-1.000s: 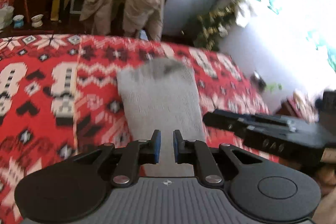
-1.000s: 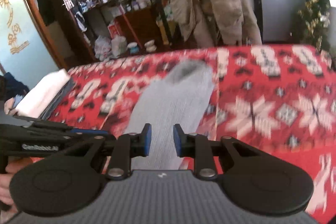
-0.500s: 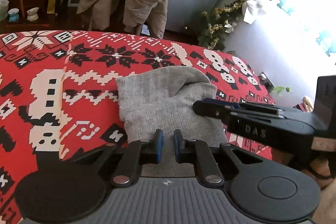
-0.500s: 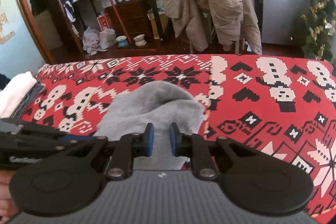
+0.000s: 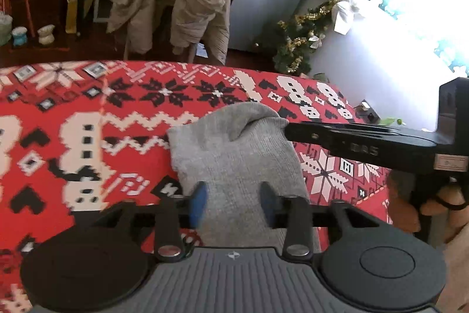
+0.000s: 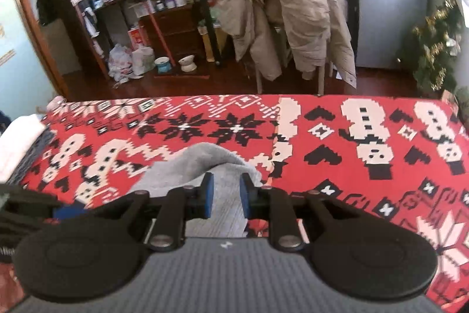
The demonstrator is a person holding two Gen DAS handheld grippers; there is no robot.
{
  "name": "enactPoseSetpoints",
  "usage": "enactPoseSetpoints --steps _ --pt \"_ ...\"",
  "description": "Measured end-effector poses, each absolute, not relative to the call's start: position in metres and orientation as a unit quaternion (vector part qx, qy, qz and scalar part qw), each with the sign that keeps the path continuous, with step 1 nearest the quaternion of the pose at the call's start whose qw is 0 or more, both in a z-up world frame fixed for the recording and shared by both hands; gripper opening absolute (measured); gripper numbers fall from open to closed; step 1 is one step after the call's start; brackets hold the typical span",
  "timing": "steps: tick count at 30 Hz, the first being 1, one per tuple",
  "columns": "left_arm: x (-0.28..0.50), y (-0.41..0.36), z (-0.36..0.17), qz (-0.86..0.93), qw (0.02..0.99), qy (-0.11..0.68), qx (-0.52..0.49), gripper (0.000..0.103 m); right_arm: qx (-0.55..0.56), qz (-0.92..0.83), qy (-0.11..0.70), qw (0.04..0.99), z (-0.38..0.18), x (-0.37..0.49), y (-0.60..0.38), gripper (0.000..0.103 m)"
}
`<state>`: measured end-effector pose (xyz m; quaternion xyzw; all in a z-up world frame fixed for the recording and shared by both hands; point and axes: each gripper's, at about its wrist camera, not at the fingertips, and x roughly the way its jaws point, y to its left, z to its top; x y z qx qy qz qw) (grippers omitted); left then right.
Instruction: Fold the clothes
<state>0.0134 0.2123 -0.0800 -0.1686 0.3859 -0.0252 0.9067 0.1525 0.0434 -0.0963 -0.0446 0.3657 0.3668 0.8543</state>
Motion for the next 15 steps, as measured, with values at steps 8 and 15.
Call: enactPoseSetpoints --steps 8,15 --pt "-0.011 0.214 -0.058 0.014 0.916 0.379 -0.129 0.077 -0.075 0.371 0.363 0.851 -0.063 0.114 0.017 0.071" --pt "-0.03 0.211 -0.053 0.027 0.934 0.353 -0.052 0.086 -0.079 0.354 0.365 0.857 -0.037 0.085 0.0 0.102"
